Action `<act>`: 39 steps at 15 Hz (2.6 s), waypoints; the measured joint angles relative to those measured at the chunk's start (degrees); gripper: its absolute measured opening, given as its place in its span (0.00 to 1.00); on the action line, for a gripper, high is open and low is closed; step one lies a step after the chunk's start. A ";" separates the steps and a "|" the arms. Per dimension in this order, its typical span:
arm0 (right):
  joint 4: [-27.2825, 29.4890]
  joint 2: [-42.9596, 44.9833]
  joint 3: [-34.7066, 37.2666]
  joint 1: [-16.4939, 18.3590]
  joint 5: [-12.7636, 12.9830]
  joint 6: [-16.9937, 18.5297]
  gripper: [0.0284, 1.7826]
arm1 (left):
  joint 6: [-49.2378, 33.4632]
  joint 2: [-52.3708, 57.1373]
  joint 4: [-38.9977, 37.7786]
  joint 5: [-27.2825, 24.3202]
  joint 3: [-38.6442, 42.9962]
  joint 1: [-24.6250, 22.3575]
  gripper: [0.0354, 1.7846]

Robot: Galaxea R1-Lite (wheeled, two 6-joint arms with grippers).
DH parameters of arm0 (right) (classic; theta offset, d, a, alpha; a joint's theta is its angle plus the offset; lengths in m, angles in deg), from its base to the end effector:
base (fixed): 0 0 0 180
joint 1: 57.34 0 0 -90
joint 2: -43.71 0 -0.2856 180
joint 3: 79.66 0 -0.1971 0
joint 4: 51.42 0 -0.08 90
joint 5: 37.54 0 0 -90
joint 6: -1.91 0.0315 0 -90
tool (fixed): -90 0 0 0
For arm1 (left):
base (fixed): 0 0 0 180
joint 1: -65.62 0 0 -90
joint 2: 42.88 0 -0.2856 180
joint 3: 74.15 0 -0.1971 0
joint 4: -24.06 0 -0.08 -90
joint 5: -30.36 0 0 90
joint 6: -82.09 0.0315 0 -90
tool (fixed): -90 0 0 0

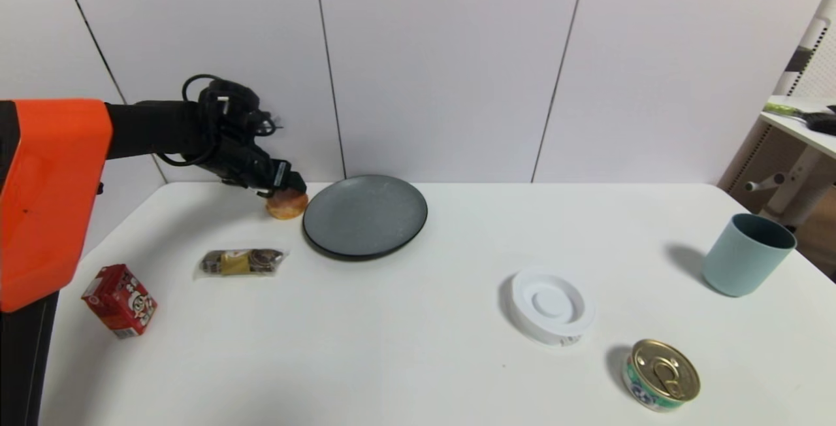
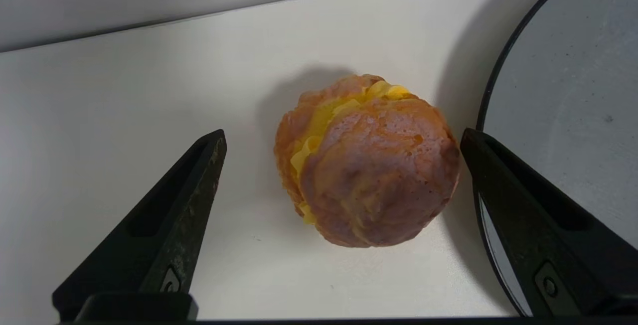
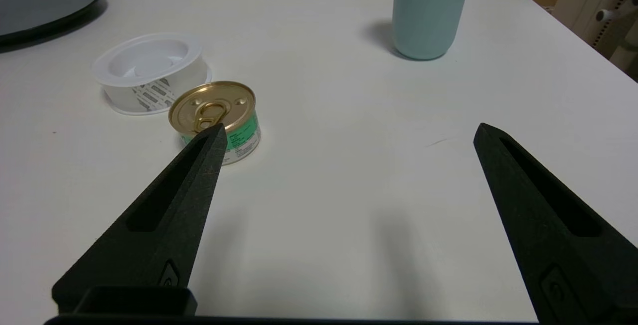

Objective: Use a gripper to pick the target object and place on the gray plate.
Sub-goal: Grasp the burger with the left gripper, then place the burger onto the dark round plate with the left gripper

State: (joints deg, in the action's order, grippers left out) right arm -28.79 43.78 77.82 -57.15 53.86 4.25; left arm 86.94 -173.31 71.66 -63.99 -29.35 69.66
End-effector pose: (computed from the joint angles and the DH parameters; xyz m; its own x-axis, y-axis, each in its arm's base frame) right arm 0.0079 -0.0008 0.0753 0.9996 -0.0277 -0.0007 0.0278 0.9988 0.0408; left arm 0.4620 -0.0350 0.1580 0.7241 -0.1272 -0.6779 0.1826 0.9831 0.0106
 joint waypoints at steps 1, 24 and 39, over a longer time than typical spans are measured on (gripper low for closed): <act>0.00 0.00 0.00 0.00 0.00 0.00 0.96 | -0.12 -0.30 -0.11 0.02 -0.05 0.05 0.94; 0.00 0.00 0.00 0.00 0.00 0.02 0.96 | 0.88 8.41 -2.71 -2.23 0.46 2.26 0.27; -0.04 0.00 0.00 0.00 0.00 0.00 0.96 | 0.22 7.35 -2.15 -2.29 0.68 17.69 0.27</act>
State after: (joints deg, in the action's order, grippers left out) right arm -28.83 43.78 77.82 -57.15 53.86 4.25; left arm 87.16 -165.96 69.52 -66.28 -28.67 87.35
